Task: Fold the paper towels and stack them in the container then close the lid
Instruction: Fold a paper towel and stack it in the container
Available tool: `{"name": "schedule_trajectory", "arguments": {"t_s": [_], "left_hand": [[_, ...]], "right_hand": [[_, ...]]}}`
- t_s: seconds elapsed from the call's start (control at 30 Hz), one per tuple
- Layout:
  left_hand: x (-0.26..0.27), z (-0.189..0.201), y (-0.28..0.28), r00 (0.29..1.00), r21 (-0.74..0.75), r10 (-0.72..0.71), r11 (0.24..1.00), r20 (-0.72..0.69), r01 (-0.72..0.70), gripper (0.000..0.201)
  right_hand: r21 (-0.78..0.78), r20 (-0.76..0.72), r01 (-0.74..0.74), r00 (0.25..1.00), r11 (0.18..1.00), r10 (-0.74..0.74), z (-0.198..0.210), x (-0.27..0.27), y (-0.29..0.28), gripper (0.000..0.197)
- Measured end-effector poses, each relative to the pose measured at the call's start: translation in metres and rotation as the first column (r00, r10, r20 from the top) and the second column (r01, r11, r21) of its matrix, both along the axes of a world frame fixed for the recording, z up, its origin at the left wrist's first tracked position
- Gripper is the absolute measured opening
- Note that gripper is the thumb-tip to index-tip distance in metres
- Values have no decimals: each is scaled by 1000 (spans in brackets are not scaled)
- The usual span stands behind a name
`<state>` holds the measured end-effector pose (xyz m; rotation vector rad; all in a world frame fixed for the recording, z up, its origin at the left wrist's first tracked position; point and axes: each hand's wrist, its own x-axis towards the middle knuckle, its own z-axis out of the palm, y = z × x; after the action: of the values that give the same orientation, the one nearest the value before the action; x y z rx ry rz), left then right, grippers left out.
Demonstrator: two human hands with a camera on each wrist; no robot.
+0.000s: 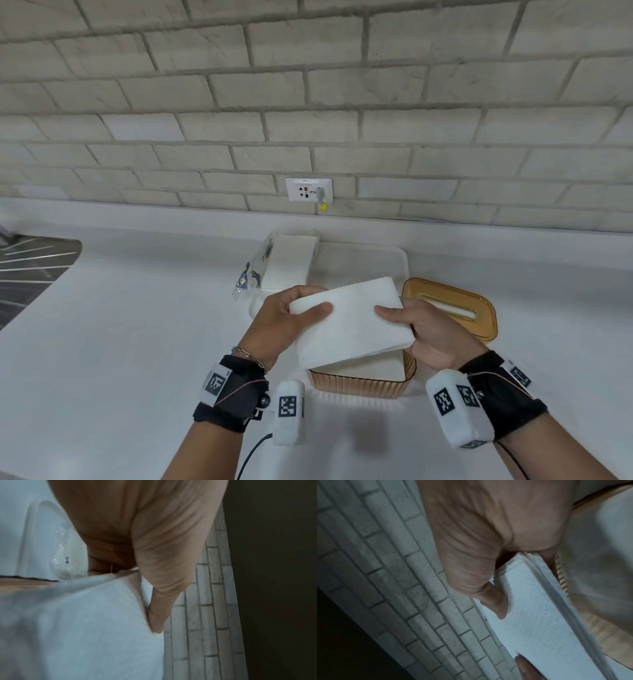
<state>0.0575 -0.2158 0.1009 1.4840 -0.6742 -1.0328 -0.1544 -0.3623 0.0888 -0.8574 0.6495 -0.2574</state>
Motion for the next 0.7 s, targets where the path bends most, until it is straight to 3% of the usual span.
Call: {"name": "schedule_trajectory", "arguments": {"t_s": [0.13,0.2,0.27,0.33,0.4,0.5,0.6,0.7], "left_hand": [[-3,-17,-3,988,-27,113,993,-110,-116,72],[-7,-30,-4,959,-49,72,995,-273,-88,90],[-12,-34,-3,894,-73,-49,997,-446,19,91],[-16,-30,-2,850,-66,-87,996,-519,62,76],[-19,-27,-5,886,-22,-63,998,-459,60,57],[-21,-29,-11,982,37,-53,997,-182,61,53],[-26,-35,-19,998,131,-10,991,54,3,69],[-32,-39,-25,981,233,71,966,180,-113,88]], "right_hand": [[-39,35,55,998,998,-54,-3,5,5,46],[-26,74,82,994,996,-80,-3,8,7,45],[-28,92,92,992,995,-89,-3,9,9,44],[-48,80,102,992,994,-97,-3,9,10,44],[-96,35,105,994,990,-102,-3,7,10,45],[-243,-60,78,994,967,-95,-7,3,11,40],[-374,-152,4,986,927,-66,-13,1,18,37],[-402,-209,16,972,915,-109,-22,4,18,32]]}}
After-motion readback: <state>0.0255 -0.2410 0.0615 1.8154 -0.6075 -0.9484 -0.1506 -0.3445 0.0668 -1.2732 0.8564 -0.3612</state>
